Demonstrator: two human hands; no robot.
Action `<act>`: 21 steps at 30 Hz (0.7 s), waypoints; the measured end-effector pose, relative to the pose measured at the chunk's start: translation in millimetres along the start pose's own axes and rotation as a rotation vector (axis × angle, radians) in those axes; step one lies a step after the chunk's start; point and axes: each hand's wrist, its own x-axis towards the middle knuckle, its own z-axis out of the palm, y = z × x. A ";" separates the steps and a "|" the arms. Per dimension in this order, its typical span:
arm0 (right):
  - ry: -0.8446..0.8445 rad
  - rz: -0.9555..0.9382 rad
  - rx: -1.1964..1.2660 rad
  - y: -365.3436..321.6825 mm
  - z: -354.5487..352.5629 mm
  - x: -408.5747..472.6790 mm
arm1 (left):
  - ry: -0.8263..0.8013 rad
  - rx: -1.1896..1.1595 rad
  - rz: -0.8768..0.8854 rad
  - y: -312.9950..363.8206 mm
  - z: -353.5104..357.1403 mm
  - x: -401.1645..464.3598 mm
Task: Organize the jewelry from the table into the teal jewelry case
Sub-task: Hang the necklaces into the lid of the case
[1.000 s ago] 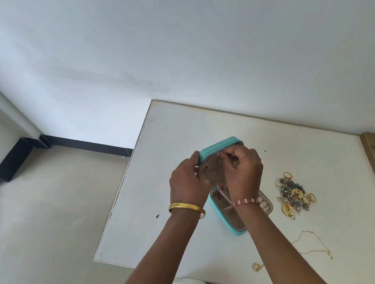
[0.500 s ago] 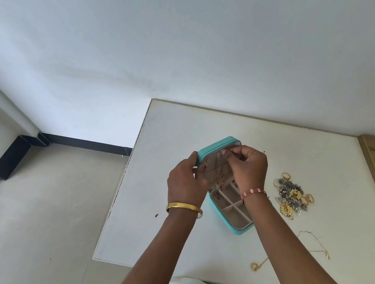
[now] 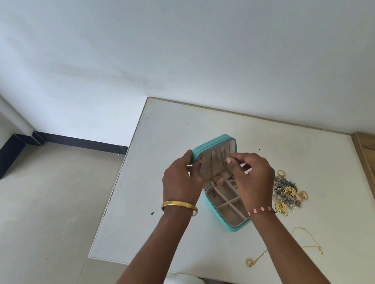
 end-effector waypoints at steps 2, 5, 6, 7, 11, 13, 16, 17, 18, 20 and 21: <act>-0.049 -0.036 -0.074 5.4 -1.5 -9.0 | 0.000 -0.007 -0.001 0.5 -0.1 -0.3; -0.142 -0.071 -0.205 14.1 0.3 -21.9 | -0.004 -0.008 0.002 0.7 -0.1 -1.6; -0.165 -0.078 -0.247 15.5 1.1 -24.7 | -0.003 -0.007 0.000 1.1 -0.3 -1.9; -0.177 -0.093 -0.291 16.4 2.0 -26.6 | -0.003 -0.004 -0.002 1.5 -0.6 -2.2; -0.194 -0.251 -0.514 14.2 5.8 -28.9 | 0.009 -0.008 0.008 1.4 -1.4 -1.7; -0.204 -0.327 -0.648 11.9 6.9 -27.7 | 0.012 -0.011 0.005 1.7 -0.7 -1.6; -0.214 -0.424 -0.780 12.7 9.8 -25.6 | 0.020 -0.020 0.005 2.2 0.5 -2.2; -0.215 -0.443 -0.811 13.0 11.1 -25.1 | 0.022 -0.023 0.008 2.2 0.8 -2.4; -0.214 -0.455 -0.840 12.3 12.1 -24.5 | 0.021 -0.027 0.010 2.1 1.3 -2.6; -0.212 -0.464 -0.890 9.4 13.7 -22.2 | 0.015 -0.028 0.016 2.2 2.4 -3.0; -0.212 -0.460 -0.910 7.1 14.2 -21.0 | 0.015 -0.024 0.021 2.4 3.3 -3.1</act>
